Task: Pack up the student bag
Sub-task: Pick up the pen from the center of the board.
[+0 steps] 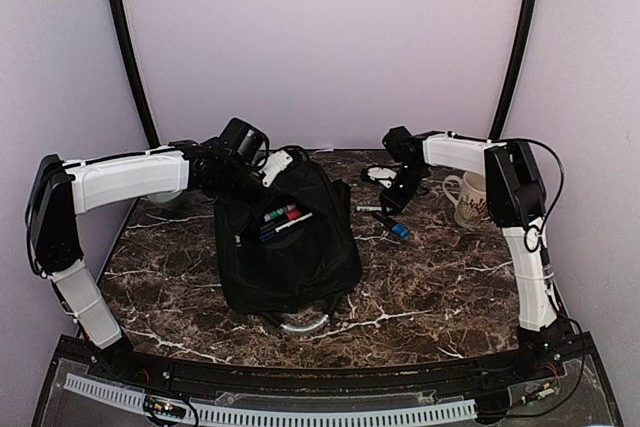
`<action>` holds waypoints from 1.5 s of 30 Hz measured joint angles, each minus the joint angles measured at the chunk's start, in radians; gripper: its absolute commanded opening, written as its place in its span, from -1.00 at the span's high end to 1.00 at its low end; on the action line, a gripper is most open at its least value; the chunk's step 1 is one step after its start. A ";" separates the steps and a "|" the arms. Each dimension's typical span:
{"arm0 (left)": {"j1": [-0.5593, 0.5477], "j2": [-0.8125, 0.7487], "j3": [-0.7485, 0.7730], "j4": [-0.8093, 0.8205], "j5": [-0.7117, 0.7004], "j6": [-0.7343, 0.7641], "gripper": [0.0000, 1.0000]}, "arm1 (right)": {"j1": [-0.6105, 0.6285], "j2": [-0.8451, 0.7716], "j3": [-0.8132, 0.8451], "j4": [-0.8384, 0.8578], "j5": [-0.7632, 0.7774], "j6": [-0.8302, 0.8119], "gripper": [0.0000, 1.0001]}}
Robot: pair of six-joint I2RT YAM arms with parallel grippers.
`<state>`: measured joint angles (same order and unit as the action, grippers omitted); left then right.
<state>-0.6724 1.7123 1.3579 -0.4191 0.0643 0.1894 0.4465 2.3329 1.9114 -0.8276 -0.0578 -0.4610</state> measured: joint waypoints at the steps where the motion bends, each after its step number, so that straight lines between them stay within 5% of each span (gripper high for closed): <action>1: 0.000 -0.001 0.000 0.000 -0.002 0.000 1.00 | 0.003 -0.004 -0.008 0.005 0.003 0.000 0.29; 17: -0.015 -0.021 -0.014 0.010 -0.055 0.014 1.00 | 0.074 0.094 0.175 -0.090 0.072 0.039 0.54; 31: -0.018 -0.026 -0.017 0.014 -0.076 0.024 1.00 | 0.088 0.061 0.109 -0.091 0.185 0.098 0.57; 45: -0.018 -0.028 -0.020 0.020 -0.090 0.028 1.00 | 0.087 0.069 0.142 -0.129 0.179 0.108 0.96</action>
<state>-0.6903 1.6840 1.3380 -0.3988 -0.0261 0.2173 0.5335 2.4020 2.0529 -0.9569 0.1215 -0.3534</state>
